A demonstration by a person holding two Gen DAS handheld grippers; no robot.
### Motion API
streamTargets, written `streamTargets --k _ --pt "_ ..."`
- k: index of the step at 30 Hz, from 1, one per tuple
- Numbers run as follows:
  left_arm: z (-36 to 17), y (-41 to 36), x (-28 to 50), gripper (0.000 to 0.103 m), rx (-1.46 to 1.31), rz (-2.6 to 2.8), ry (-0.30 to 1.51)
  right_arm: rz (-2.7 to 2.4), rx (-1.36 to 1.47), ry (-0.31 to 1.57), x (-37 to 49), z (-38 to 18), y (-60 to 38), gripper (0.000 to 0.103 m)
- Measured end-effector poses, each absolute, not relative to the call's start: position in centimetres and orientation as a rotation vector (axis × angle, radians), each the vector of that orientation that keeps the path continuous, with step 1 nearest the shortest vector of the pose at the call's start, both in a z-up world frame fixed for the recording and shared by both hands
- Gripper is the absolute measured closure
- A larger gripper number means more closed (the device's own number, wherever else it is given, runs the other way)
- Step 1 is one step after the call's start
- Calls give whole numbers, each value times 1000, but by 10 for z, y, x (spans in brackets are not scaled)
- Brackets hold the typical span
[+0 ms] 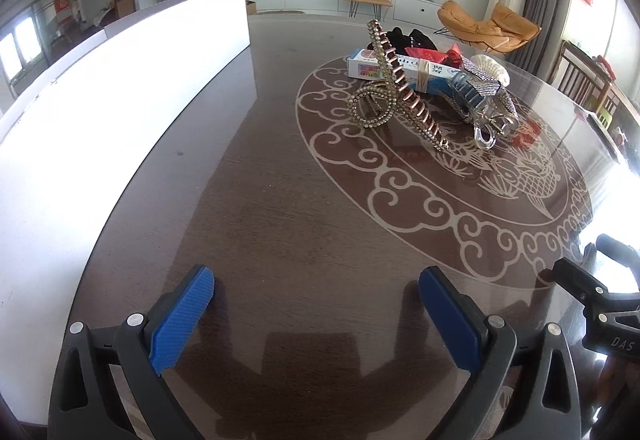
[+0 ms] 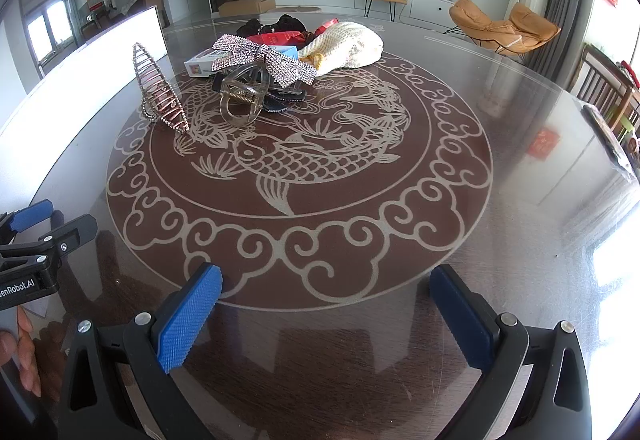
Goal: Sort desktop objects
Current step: 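Reach the right tool to the rhinestone bow clip and close on it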
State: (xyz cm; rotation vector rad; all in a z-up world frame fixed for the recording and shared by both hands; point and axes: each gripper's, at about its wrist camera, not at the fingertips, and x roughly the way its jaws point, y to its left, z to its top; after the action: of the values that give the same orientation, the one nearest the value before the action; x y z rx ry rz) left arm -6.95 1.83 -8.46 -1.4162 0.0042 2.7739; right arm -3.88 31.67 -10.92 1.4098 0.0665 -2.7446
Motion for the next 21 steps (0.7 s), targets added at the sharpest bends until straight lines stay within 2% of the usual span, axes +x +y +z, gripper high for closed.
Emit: streamTargets --k 12,18,21 --pt "-86 16 -72 0 -1437 2802 -1 -2707 1407 83 -46 -108 314 0" --pt "-86 16 -72 0 -1437 2801 -1 -2679 1261 -21 -102 -80 301 0" --pt "-86 16 -72 0 -1437 2801 -2 -2667 1308 -64 -150 -78 284 0"
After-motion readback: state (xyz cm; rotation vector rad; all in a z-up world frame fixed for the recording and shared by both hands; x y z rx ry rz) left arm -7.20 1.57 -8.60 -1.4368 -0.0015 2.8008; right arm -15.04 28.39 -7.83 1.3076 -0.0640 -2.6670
